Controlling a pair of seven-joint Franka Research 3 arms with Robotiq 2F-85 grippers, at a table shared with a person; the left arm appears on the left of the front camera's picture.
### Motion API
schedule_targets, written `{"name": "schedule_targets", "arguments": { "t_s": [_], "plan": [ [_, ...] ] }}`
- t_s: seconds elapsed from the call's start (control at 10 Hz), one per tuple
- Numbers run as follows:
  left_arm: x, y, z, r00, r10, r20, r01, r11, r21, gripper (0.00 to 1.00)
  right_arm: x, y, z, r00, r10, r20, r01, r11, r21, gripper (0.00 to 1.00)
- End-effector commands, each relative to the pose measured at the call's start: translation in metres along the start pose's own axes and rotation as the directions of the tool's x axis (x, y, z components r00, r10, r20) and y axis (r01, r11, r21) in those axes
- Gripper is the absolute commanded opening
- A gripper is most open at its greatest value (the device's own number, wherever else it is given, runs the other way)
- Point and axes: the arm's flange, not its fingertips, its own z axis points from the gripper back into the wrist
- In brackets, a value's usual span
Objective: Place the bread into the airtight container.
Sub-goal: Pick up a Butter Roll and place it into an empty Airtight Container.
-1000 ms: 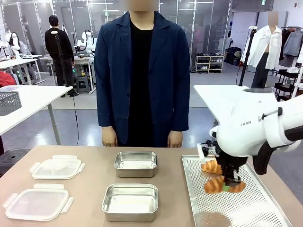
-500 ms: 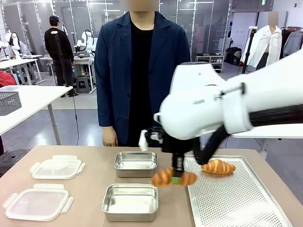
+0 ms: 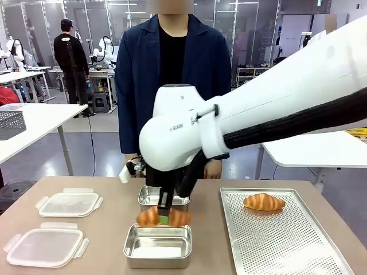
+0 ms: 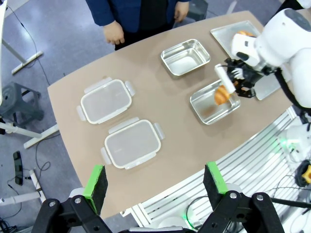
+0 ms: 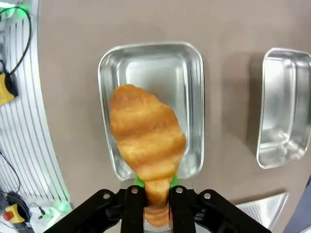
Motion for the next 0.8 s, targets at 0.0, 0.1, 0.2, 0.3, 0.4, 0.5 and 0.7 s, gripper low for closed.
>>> {"name": "schedule_targets", "arguments": {
  "t_s": [0.0, 0.1, 0.2, 0.3, 0.4, 0.5, 0.7],
  "plan": [
    [0.002, 0.001, 0.003, 1.000, -0.001, -0.007, 0.001, 1.000, 0.004, 1.00, 0.023, -0.010, -0.016, 0.998, -0.040, -0.039, 0.040, 0.999, -0.003, 0.00],
    [0.002, 0.001, 0.003, 1.000, -0.001, -0.007, 0.001, 1.000, 0.004, 1.00, 0.027, -0.009, -0.027, 0.998, -0.042, -0.046, 0.043, 0.999, 0.018, 0.00],
    [0.002, 0.001, 0.003, 1.000, -0.001, -0.007, 0.001, 1.000, 0.004, 1.00, 0.030, -0.007, -0.038, 0.997, -0.049, -0.067, 0.051, 0.999, 0.019, 0.00],
    [0.002, 0.001, 0.003, 1.000, -0.001, -0.007, 0.001, 1.000, 0.004, 1.00, 0.032, -0.010, -0.049, 0.992, -0.071, -0.109, 0.071, 0.997, 0.000, 0.00],
    [0.002, 0.001, 0.003, 1.000, -0.001, -0.007, 0.001, 1.000, 0.004, 1.00, 0.030, -0.011, -0.054, 0.991, -0.081, -0.105, 0.084, 0.996, 0.023, 0.00],
    [0.002, 0.001, 0.003, 1.000, -0.001, -0.007, 0.001, 1.000, 0.004, 1.00, 0.028, -0.010, -0.059, 0.991, -0.090, -0.103, 0.093, 0.995, 0.029, 0.00],
    [0.002, 0.001, 0.003, 1.000, -0.001, -0.007, 0.001, 1.000, 0.004, 1.00, 0.026, -0.009, -0.068, 0.991, -0.091, -0.100, 0.098, 0.993, 0.062, 0.60]
  ]
}}
